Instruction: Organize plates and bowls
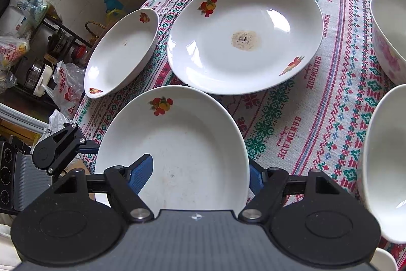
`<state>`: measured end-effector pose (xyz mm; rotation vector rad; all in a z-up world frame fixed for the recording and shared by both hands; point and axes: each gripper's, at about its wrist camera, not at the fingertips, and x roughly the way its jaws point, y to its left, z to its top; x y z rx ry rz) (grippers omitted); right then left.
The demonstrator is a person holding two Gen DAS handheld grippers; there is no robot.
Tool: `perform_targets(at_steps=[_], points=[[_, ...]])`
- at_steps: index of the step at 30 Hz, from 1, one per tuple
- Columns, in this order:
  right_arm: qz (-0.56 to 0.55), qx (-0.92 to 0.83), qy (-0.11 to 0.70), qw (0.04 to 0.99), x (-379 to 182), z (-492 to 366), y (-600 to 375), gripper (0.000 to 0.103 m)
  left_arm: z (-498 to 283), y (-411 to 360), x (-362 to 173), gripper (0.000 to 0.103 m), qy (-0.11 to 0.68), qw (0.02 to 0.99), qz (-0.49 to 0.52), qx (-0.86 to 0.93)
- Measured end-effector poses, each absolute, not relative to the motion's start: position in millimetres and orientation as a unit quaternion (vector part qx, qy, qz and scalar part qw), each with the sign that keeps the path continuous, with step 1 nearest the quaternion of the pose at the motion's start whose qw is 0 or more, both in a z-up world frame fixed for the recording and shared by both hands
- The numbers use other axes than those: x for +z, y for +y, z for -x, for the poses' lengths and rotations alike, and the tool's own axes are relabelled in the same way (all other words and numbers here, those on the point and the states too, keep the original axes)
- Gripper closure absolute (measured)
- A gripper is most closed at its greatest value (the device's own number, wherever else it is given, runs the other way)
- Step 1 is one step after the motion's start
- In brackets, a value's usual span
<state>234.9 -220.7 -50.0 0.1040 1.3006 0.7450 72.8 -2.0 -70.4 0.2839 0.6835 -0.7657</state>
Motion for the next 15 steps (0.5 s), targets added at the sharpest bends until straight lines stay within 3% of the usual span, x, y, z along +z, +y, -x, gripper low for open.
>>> perform_targets(at_steps=[15], points=[[-0.047,0.339,0.587,0.734,-46.7,-234.3,-218.8,0.022,-71.5,2.9,-63.7,0.009,0.323,0.863,-0.133,-0.365]])
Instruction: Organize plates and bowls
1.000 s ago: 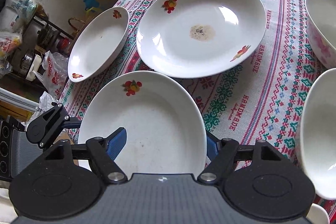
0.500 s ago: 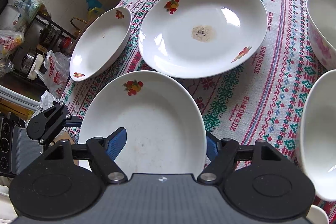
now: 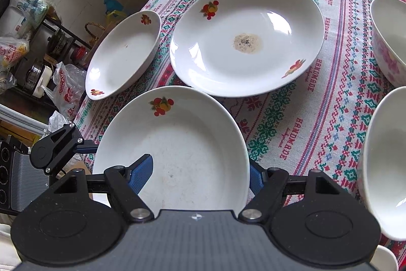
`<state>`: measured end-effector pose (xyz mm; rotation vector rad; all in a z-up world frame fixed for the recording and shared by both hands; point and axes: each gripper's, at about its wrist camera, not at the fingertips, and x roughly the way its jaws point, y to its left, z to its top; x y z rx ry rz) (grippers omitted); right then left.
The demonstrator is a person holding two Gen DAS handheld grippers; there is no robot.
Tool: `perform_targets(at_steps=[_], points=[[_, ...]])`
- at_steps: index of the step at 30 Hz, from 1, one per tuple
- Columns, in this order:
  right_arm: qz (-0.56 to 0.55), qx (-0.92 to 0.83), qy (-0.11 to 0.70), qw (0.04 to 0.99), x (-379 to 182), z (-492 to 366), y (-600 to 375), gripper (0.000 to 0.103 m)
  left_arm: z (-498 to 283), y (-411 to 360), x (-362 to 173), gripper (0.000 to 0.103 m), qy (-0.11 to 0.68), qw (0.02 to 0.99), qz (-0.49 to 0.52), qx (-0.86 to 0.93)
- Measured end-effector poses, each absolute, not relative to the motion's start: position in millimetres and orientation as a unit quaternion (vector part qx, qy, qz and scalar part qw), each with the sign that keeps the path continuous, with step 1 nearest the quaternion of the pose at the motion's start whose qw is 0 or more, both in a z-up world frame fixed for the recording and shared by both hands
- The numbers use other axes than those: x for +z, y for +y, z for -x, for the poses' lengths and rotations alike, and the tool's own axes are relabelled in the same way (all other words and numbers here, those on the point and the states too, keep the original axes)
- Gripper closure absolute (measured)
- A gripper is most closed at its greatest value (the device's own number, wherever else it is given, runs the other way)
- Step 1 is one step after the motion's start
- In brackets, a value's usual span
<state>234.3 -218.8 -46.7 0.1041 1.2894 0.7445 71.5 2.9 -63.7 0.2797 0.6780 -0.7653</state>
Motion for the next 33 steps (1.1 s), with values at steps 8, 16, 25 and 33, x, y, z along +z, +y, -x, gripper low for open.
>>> perform_targets(at_steps=[8,16,25,33], points=[[-0.044,0.341,0.578,0.74,-34.4,-235.8,-210.9,0.022,-71.8,11.4,-56.0,0.009,0.322,0.866,-0.12,-0.362],[-0.032,0.358,0.564,0.743,-18.7,-246.6,-187.2,0.022,-75.0,30.1,-41.3,0.009,0.315,0.879,-0.11,-0.342],[-0.004,0.398,0.547,0.736,-1.5,-272.5,-135.9,0.022,-81.8,64.0,-27.2,0.009,0.311,0.899,-0.097,-0.292],[0.021,0.441,0.537,0.719,0.3,-300.4,-80.9,0.022,-90.3,95.9,-26.2,0.009,0.318,0.912,-0.093,-0.24]])
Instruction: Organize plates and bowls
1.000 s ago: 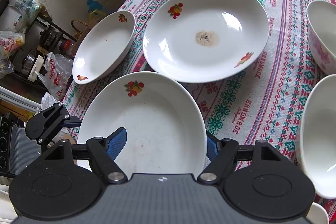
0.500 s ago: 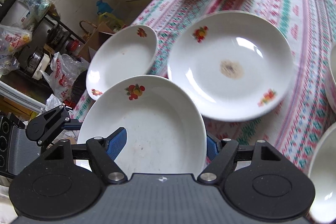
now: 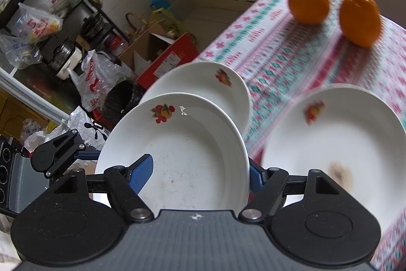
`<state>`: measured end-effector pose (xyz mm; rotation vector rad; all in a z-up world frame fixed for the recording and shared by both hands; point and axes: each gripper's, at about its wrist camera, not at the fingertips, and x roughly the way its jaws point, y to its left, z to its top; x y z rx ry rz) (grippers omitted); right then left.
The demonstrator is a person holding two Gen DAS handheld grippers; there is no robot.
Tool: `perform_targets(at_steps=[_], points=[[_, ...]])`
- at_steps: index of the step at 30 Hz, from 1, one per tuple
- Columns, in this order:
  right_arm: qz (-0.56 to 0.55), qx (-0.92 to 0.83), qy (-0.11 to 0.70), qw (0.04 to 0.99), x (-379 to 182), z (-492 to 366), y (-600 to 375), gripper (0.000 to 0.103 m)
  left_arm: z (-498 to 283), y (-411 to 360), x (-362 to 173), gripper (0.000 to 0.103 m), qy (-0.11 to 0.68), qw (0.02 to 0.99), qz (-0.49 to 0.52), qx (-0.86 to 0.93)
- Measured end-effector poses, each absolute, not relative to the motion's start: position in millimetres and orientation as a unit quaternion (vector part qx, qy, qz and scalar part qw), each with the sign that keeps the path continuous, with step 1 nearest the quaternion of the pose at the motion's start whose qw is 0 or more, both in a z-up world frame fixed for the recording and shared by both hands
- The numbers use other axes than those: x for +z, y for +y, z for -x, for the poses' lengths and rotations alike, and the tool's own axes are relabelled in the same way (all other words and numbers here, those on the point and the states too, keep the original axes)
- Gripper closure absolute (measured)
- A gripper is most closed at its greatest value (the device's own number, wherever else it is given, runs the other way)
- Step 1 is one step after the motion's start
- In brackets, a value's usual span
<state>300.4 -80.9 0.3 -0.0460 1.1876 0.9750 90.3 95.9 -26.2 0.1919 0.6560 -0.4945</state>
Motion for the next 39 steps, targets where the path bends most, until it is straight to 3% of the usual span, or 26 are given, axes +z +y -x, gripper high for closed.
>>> perform_targets(at_steps=[13,39], points=[[0.043,0.466,0.547,0.694,-23.4,-333.5,-28.7,0.022,-103.9,123.2,-34.7,0.009,0.333,0.92,-0.069,-0.195],[0.044,0.453,0.551,0.7,-33.1,-350.6,-21.5,0.022,-129.0,137.5,-45.7,0.008,0.353,0.916,-0.04,-0.188]])
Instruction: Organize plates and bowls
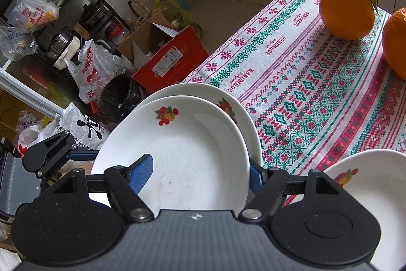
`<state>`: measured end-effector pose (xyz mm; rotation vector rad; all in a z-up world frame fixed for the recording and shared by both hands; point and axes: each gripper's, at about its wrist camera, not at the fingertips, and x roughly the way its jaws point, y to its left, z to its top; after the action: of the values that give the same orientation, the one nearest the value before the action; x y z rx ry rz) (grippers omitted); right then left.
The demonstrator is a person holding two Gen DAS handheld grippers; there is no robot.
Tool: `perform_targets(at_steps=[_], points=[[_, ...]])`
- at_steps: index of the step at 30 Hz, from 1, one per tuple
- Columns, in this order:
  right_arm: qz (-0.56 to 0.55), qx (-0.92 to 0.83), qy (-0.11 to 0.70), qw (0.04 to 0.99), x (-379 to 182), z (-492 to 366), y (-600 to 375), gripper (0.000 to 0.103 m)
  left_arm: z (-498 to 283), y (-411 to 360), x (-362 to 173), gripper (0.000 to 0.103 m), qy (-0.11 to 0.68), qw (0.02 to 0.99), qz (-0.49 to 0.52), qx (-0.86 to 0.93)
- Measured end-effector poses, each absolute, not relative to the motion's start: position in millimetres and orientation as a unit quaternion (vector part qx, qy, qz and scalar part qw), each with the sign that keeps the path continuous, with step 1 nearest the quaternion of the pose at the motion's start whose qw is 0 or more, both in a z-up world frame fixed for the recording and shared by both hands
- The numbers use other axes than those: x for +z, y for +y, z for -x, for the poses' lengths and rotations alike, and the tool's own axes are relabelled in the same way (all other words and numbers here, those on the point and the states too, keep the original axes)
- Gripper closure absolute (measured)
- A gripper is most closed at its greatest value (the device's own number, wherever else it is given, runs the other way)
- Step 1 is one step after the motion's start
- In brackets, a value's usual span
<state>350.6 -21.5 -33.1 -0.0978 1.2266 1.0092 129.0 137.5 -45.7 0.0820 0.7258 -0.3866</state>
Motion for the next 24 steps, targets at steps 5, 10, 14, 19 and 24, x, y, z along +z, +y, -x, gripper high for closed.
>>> perform_targets(at_steps=[5,10,14,19,24], points=[[0.041,0.452,0.551,0.7,-31.4,-348.2,-25.2,0.022,-130.1,138.6,-47.4,0.008,0.352,0.917,-0.036,-0.185],[0.039,0.449,0.55,0.703,-28.0,-344.9,-29.5,0.022,-130.3,138.9,-48.5,0.008,0.349,0.919,-0.04,-0.182],[0.041,0.445,0.547,0.708,-23.8,-341.1,-33.2,0.022,-129.8,137.6,-49.1,0.008,0.344,0.92,-0.044,-0.181],[0.046,0.438,0.545,0.713,-20.9,-333.2,-37.0,0.022,-130.5,137.3,-50.7,0.008,0.342,0.922,-0.044,-0.176],[0.049,0.43,0.54,0.722,-18.7,-326.8,-40.2,0.022,-128.9,135.7,-51.7,0.007,0.341,0.923,-0.043,-0.172]])
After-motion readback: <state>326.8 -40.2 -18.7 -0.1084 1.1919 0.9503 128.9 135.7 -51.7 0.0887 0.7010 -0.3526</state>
